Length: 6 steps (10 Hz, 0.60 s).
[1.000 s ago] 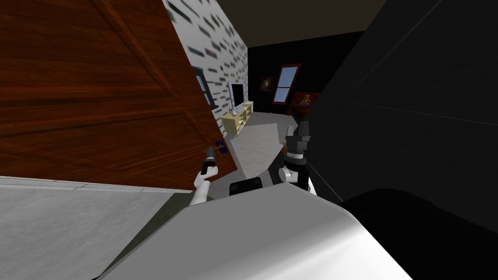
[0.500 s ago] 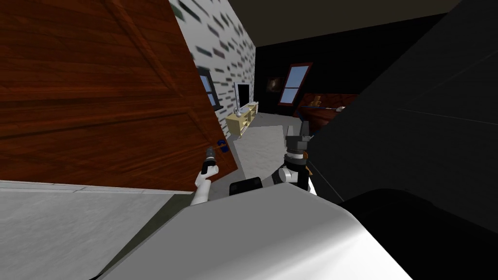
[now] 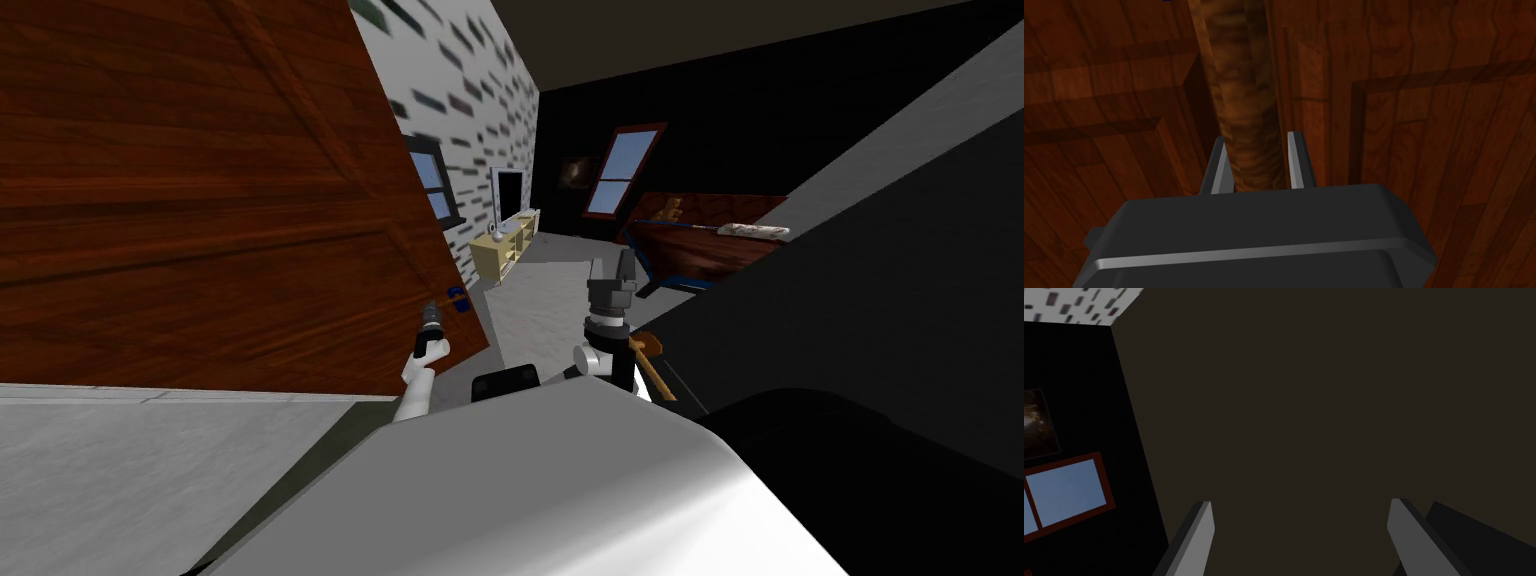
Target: Push the door open
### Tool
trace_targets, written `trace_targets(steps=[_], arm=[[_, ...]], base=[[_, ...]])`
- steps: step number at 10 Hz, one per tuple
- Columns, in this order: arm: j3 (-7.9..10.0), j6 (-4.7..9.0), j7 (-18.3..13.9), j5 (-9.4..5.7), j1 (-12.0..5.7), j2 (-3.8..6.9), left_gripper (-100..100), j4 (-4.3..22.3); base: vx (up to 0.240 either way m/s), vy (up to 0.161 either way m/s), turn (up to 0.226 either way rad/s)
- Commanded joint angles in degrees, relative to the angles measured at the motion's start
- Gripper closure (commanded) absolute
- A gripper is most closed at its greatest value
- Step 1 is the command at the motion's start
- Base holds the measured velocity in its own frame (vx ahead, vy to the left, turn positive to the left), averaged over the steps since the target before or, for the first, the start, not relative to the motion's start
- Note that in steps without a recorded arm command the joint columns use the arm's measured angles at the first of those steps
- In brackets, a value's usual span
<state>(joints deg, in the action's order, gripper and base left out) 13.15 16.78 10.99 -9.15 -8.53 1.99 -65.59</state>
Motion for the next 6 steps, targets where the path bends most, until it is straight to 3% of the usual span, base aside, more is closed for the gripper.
trace_targets(steps=[1,6], arm=[[1.68,0.89,1.2,-0.66,-0.69,0.28,100,0.74],[3.13,1.2,4.13,-2.25,-1.56,-2.14,100,1.45]], base=[[0.123,-0.044,0.11],[0.156,-0.084,0.144]])
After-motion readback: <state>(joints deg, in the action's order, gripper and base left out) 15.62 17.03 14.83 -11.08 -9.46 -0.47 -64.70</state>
